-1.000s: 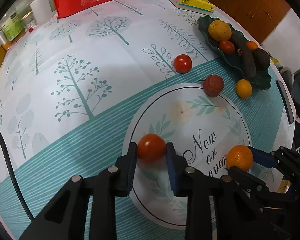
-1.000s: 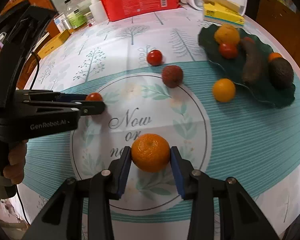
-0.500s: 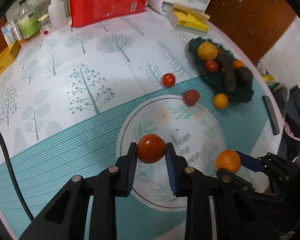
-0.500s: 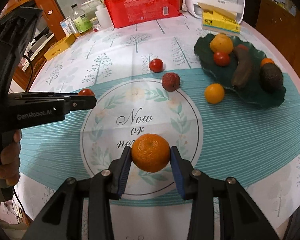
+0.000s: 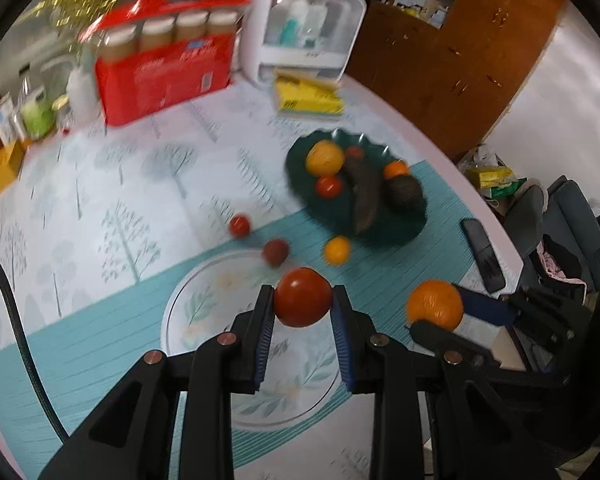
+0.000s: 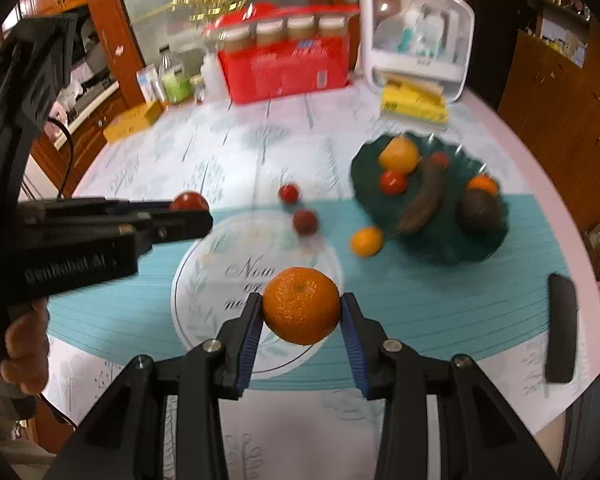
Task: Organize fruits
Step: 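Carry the cherry tomato and mandarin over the green plate with both grippers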
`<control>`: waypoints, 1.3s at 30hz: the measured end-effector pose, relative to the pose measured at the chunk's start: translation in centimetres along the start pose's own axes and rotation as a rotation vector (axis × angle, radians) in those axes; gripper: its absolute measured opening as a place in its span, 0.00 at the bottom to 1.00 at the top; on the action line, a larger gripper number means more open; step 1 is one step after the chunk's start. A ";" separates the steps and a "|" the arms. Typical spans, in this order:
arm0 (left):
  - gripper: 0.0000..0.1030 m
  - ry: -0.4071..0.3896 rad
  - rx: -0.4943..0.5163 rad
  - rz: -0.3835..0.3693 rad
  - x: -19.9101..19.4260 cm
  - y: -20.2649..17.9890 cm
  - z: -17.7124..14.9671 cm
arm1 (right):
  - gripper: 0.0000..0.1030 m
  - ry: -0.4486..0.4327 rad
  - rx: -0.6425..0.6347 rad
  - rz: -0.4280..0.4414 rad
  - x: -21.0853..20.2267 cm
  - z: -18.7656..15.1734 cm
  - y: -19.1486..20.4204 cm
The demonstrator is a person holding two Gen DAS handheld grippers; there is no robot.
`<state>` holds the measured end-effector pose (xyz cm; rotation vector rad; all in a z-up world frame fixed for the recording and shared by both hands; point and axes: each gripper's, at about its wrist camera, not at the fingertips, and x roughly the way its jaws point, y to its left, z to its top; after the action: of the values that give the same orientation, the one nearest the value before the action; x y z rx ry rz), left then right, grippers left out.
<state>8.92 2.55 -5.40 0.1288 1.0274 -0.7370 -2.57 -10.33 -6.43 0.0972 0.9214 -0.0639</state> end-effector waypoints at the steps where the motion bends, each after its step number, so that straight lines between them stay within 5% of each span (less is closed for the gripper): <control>1: 0.26 -0.013 0.001 0.008 0.0 -0.7 0.5 | 0.38 -0.012 0.003 0.004 -0.5 0.4 -0.7; 12: 0.26 -0.071 -0.084 0.137 4.0 -6.8 8.0 | 0.38 -0.103 -0.038 0.044 -2.0 8.6 -12.1; 21: 0.26 -0.061 -0.234 0.214 9.9 -8.0 12.7 | 0.38 -0.096 -0.081 0.019 2.3 15.3 -20.5; 30: 0.26 0.091 -0.296 0.266 17.8 -7.4 11.0 | 0.38 0.063 -0.077 0.081 10.9 14.6 -22.5; 39: 0.26 0.180 -0.311 0.282 21.9 -7.2 10.1 | 0.38 0.157 -0.131 0.104 14.9 12.9 -21.7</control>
<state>18.50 -18.11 -16.16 0.0696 1.2530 -0.3077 14.57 -33.52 -11.82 0.0290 1.0733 0.1021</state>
